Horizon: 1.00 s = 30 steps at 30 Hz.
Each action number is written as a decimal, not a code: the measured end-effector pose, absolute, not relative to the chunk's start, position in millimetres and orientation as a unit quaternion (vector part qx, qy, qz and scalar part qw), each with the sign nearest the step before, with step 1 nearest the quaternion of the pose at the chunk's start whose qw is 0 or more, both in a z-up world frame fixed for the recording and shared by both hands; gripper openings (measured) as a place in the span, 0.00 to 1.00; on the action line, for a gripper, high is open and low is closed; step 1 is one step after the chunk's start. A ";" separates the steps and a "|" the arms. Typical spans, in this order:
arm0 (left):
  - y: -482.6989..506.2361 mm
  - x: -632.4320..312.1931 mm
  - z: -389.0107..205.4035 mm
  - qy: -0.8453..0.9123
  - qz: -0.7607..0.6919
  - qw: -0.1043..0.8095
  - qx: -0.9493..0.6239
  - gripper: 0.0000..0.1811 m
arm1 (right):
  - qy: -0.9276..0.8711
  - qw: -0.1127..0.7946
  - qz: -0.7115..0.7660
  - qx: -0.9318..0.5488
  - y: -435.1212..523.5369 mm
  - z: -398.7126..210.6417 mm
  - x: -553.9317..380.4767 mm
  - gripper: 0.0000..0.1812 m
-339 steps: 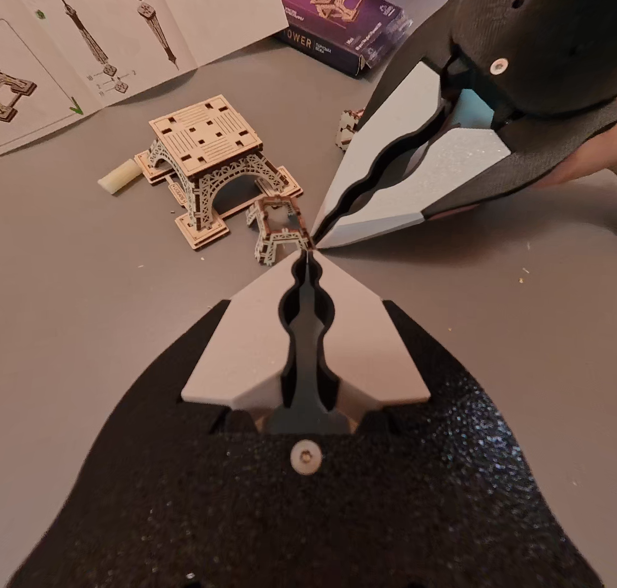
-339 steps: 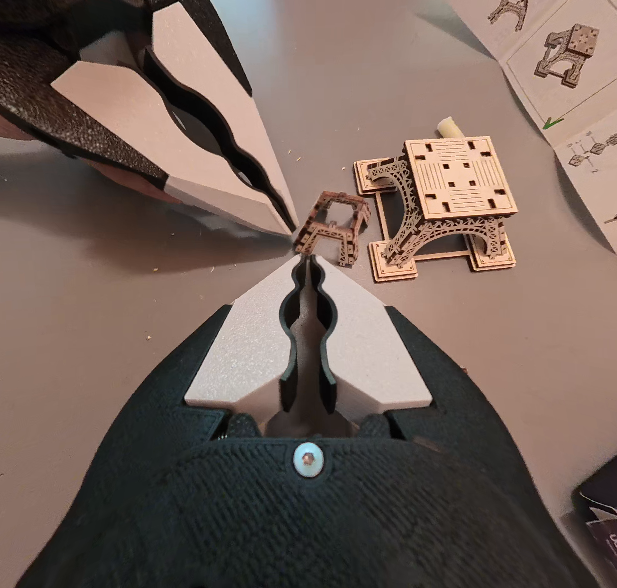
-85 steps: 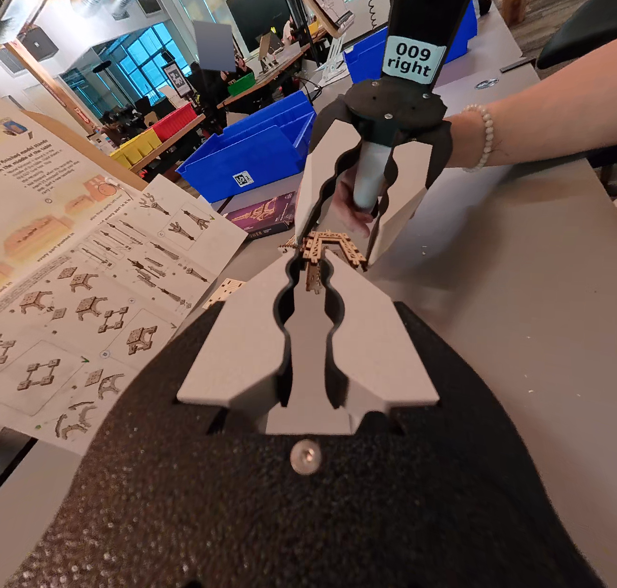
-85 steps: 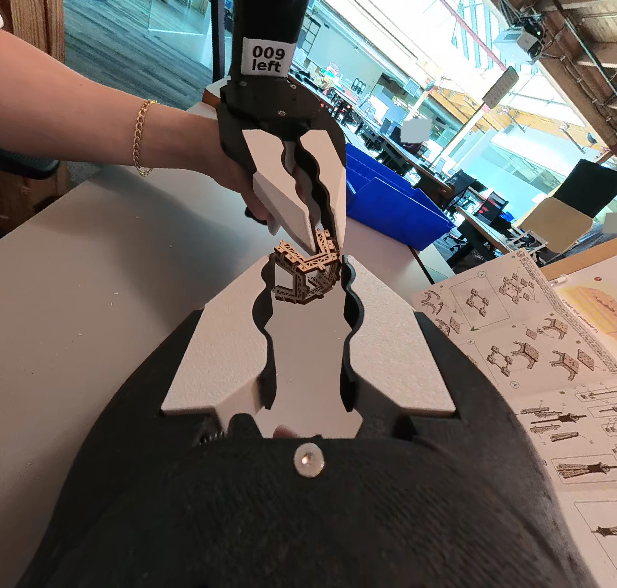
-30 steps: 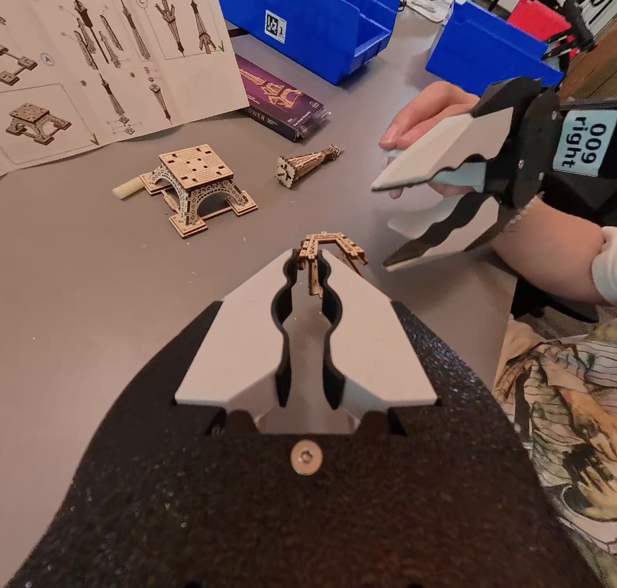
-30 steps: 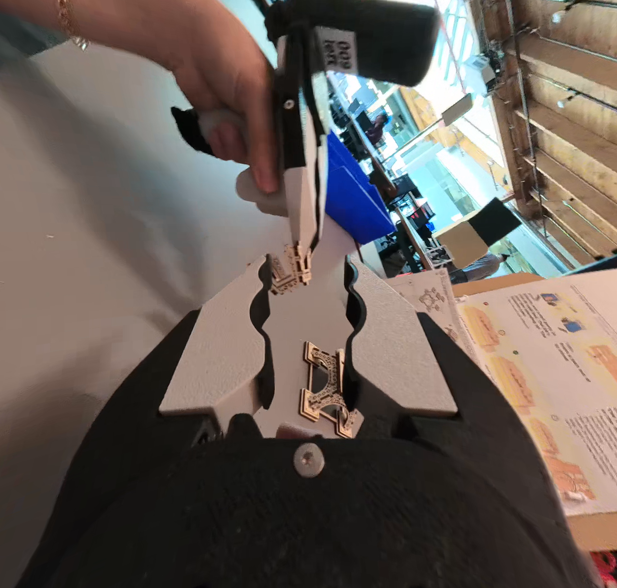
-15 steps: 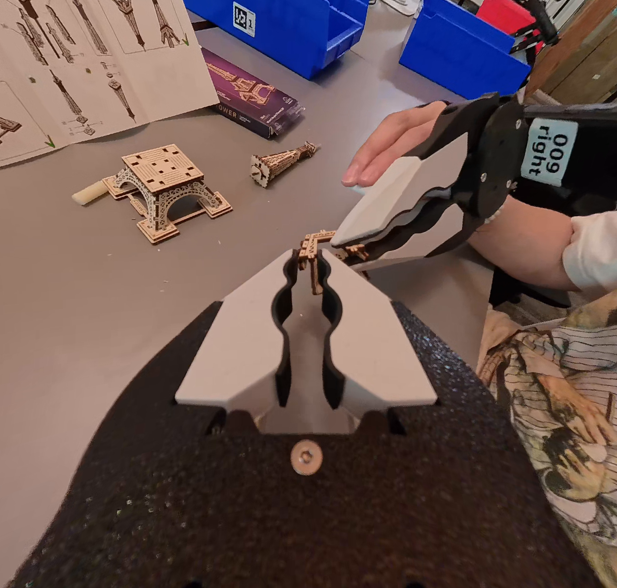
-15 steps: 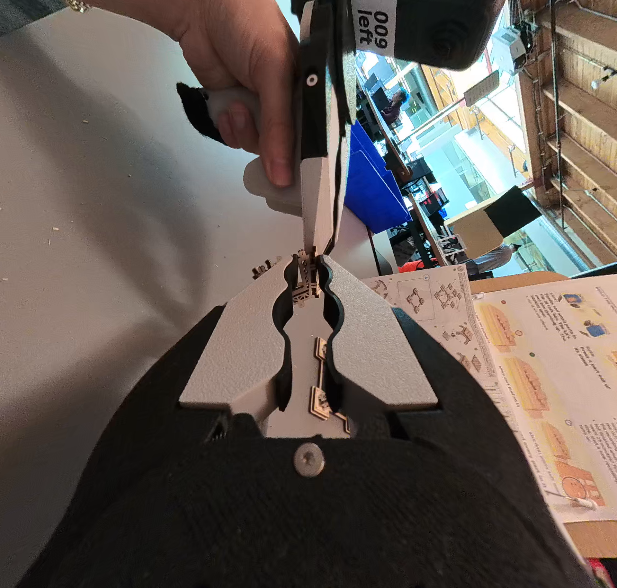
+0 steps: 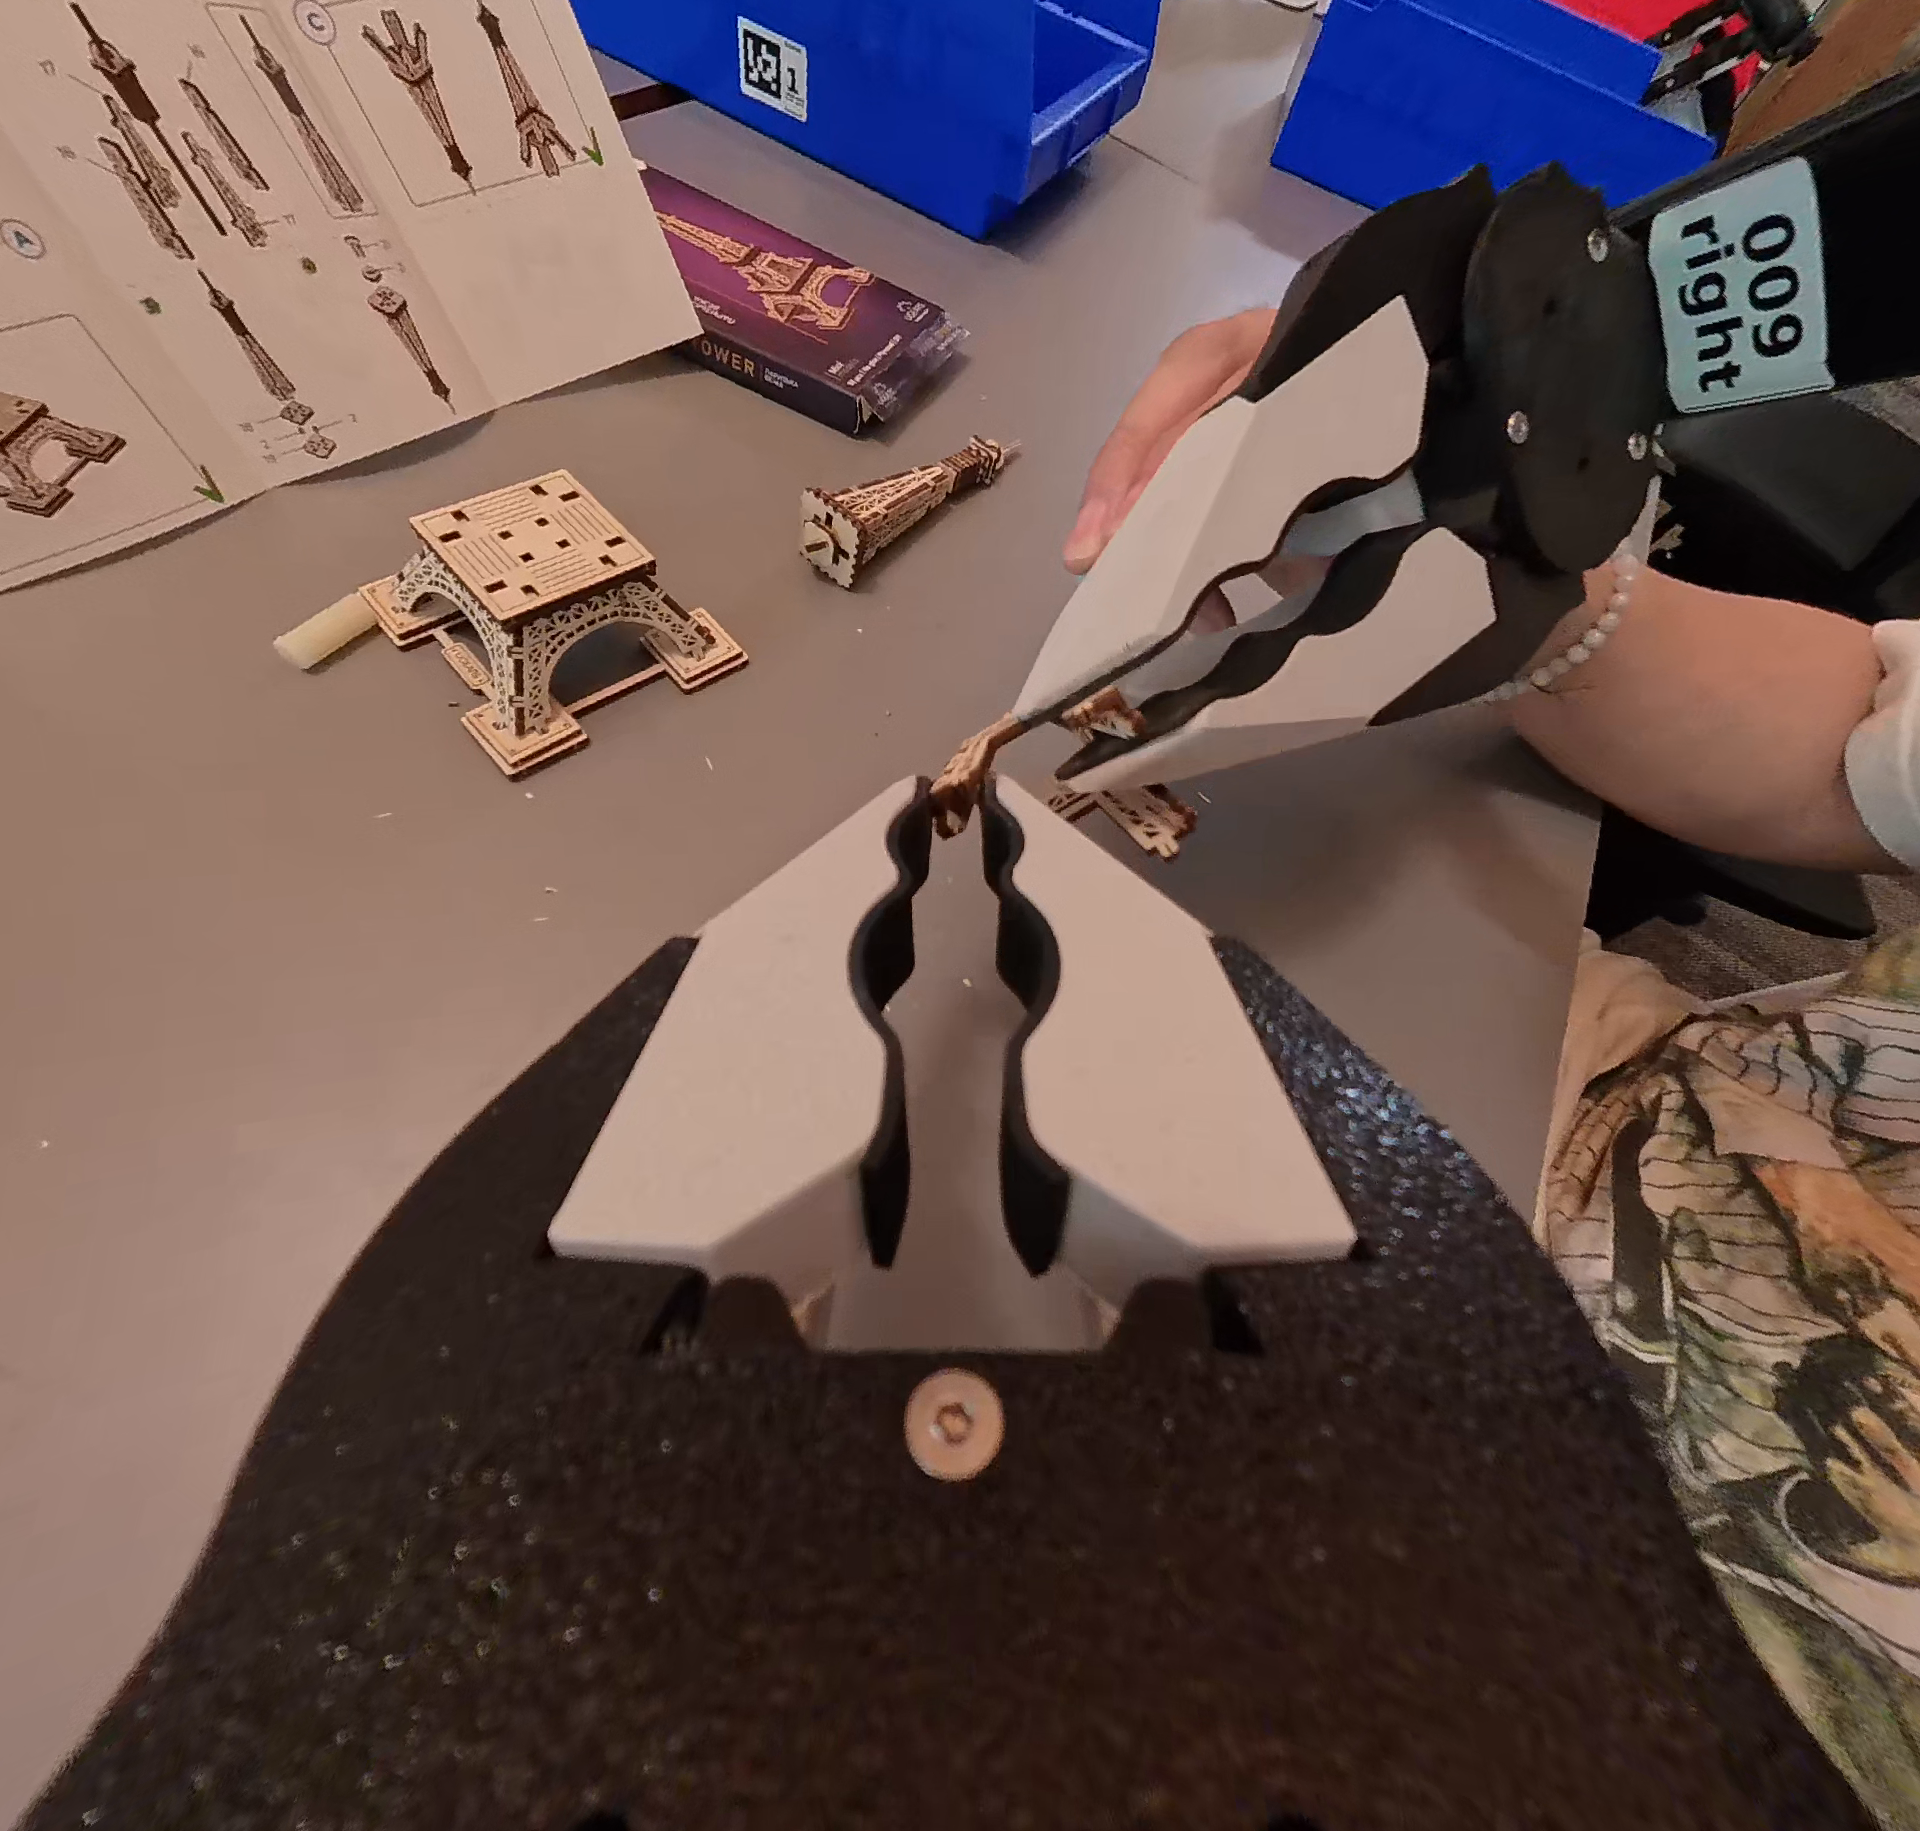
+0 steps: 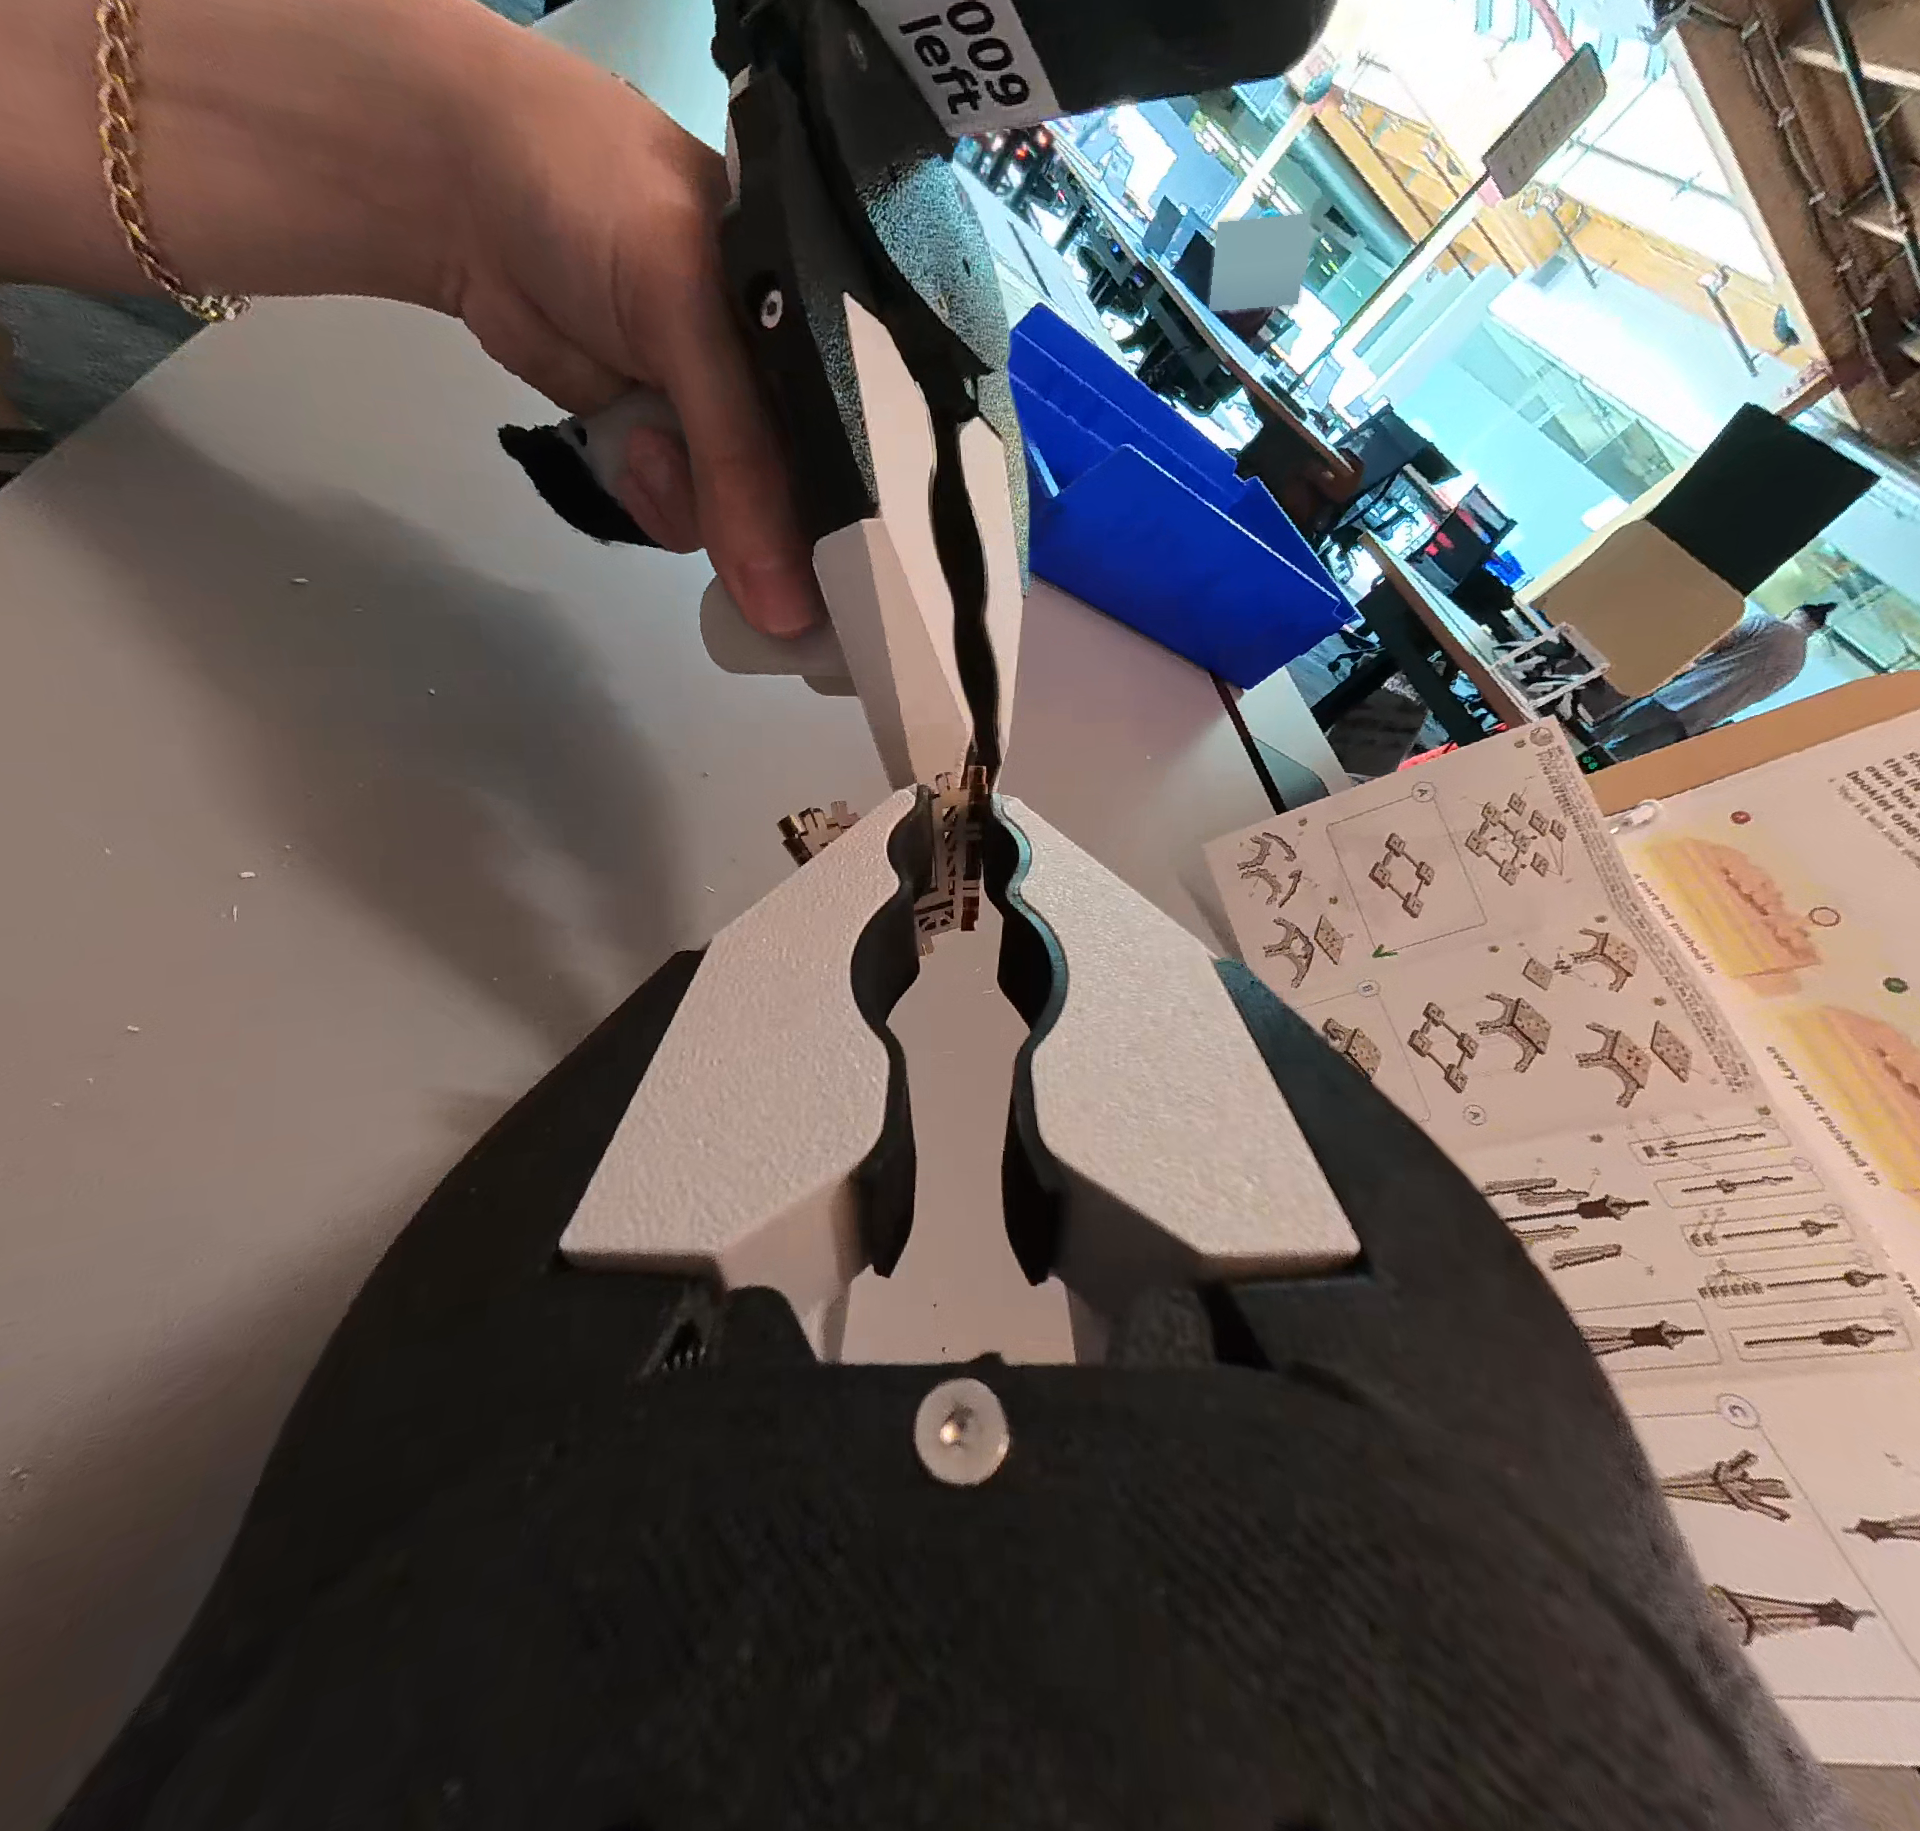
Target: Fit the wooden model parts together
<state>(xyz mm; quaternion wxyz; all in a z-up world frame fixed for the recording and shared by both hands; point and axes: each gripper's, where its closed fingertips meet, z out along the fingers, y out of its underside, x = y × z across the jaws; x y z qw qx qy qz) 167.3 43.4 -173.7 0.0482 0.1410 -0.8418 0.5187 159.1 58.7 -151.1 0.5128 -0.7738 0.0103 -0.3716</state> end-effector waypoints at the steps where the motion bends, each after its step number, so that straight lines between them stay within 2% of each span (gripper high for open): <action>1: 43.2 167.6 -173.6 -0.842 0.520 0.047 0.140 0.03 | 0.011 0.512 -0.373 -0.773 58.4 -150.6 159.5 0.04; 7: 44.1 171.3 -168.4 -0.841 0.529 0.010 0.111 0.04 | 0.024 0.525 -0.377 -0.763 58.3 -146.4 161.9 0.04; 10: 44.1 177.4 -155.2 -0.831 0.548 -0.078 0.057 0.10 | 0.028 0.534 -0.380 -0.755 57.0 -146.7 162.8 0.03; 18: 45.0 164.2 -155.6 -0.826 0.472 -0.266 -0.154 0.07 | 0.015 0.541 -0.356 -0.761 61.6 -153.3 156.7 0.04; 27: 47.2 154.2 -171.8 -0.823 0.447 -0.265 -0.230 0.03 | -0.022 0.563 -0.326 -0.759 69.3 -151.8 141.7 0.04; 30: 45.0 159.9 -175.0 -0.822 0.439 -0.281 -0.229 0.01 | -0.024 0.540 -0.351 -0.765 65.9 -155.1 147.2 0.10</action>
